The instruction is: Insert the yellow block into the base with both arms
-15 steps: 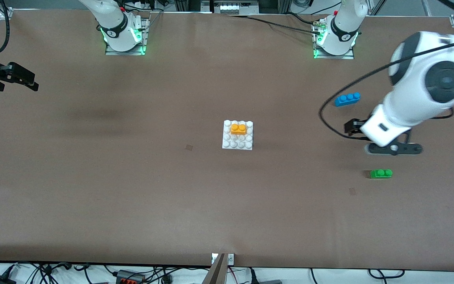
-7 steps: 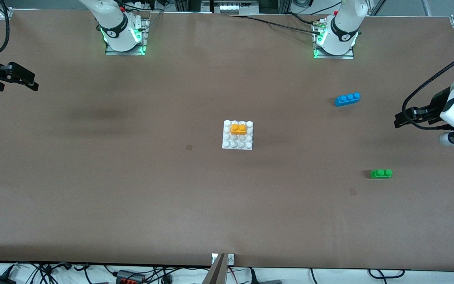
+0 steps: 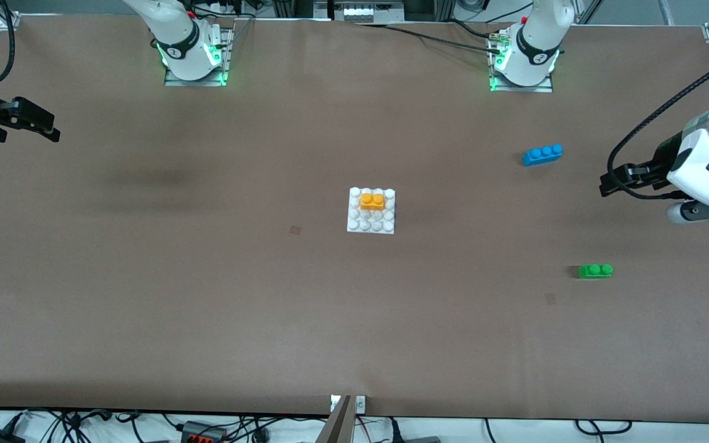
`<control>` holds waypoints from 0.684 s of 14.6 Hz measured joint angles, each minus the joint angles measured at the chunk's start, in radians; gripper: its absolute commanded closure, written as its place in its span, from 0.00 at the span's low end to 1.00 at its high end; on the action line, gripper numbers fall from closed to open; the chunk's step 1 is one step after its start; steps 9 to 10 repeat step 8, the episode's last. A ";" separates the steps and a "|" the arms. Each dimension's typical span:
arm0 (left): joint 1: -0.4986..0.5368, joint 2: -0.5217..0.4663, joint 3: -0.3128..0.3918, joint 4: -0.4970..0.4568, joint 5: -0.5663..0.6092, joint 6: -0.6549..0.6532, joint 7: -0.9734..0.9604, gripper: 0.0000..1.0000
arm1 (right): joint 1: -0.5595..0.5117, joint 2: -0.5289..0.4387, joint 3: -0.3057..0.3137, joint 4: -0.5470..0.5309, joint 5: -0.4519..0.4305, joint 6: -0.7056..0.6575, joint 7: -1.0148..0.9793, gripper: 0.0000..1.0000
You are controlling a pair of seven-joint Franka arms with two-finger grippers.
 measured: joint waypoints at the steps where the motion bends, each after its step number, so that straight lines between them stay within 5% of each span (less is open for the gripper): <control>1: 0.000 0.000 0.000 0.000 0.000 -0.002 0.001 0.00 | 0.000 0.000 0.000 0.000 0.000 0.000 0.000 0.00; 10: 0.002 0.000 0.002 0.000 0.000 -0.027 0.001 0.00 | 0.000 0.000 0.000 0.000 0.000 -0.002 0.000 0.00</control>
